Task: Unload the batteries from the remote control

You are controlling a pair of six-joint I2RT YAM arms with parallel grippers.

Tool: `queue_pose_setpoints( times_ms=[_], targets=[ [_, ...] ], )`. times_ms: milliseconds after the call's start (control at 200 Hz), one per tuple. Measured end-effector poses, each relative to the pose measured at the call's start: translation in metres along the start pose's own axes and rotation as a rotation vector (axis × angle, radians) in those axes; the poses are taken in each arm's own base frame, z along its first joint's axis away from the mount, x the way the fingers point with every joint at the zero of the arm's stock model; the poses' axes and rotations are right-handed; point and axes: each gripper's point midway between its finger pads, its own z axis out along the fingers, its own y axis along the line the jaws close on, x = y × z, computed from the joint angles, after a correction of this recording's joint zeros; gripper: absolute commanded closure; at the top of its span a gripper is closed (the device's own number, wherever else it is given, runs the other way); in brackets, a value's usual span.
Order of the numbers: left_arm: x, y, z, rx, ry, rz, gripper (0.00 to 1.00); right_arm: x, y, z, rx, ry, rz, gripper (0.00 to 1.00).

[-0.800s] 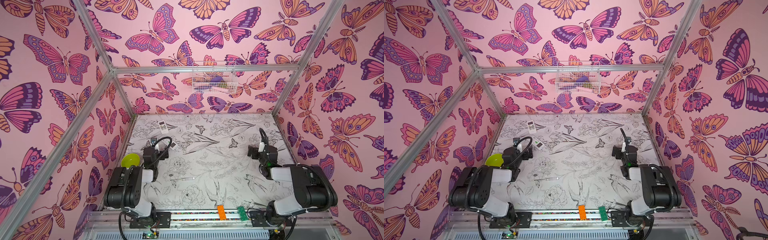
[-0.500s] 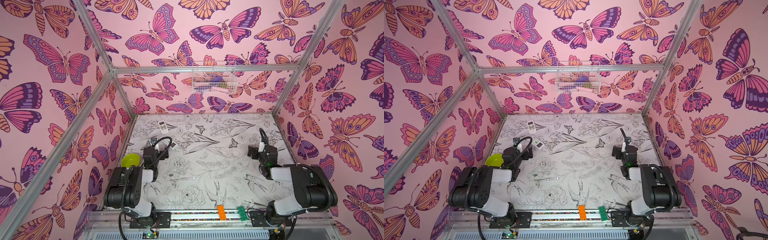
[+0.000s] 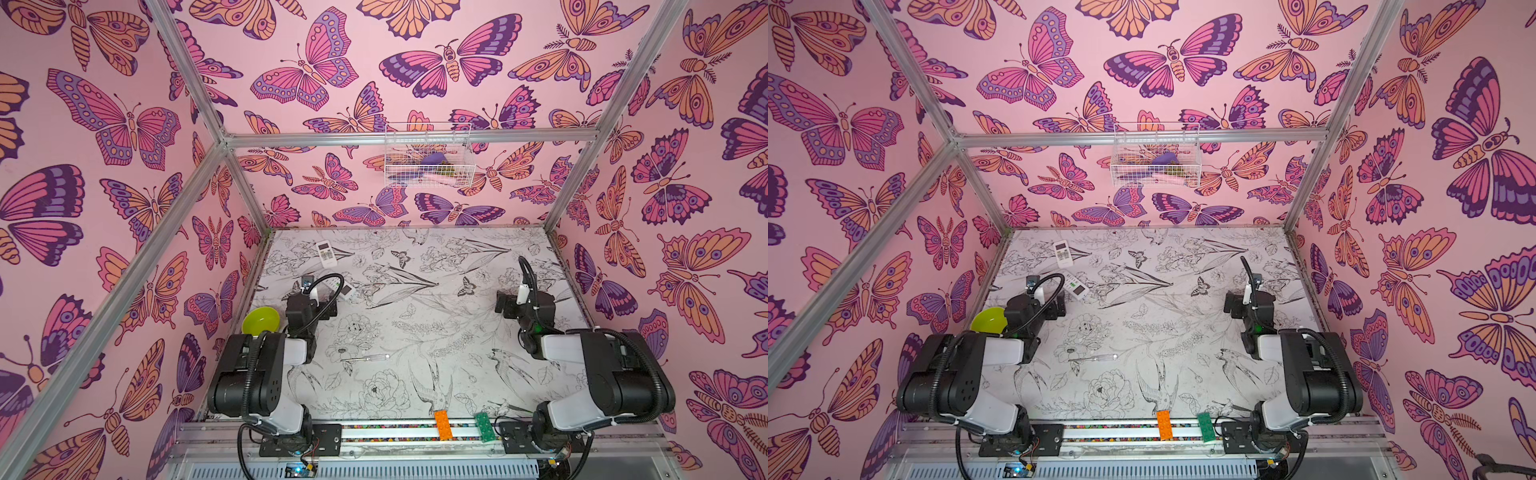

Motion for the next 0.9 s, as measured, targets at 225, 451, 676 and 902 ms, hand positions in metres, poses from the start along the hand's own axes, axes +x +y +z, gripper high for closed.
queue_pose_setpoints(
  times_ms=[225, 451, 676, 902],
  targets=[
    [0.002, -0.002, -0.002, 0.005, 0.022, 0.011, 0.00, -0.002, 0.000, -0.001, 0.000, -0.006, 0.000, 0.01],
    [-0.048, -0.008, -0.004, 0.027, 0.020, 0.038, 0.00, -0.035, -0.003, -0.021, 0.024, -0.069, 0.012, 0.01],
    [-0.130, -0.007, -0.017, 0.021, 0.041, 0.030, 0.00, -0.044, 0.015, -0.028, -0.003, -0.031, 0.015, 0.01],
    [-0.152, 0.004, -0.064, 0.025, 0.095, -0.001, 0.00, -0.064, 0.060, -0.044, -0.091, 0.004, -0.024, 0.01]
  ],
)
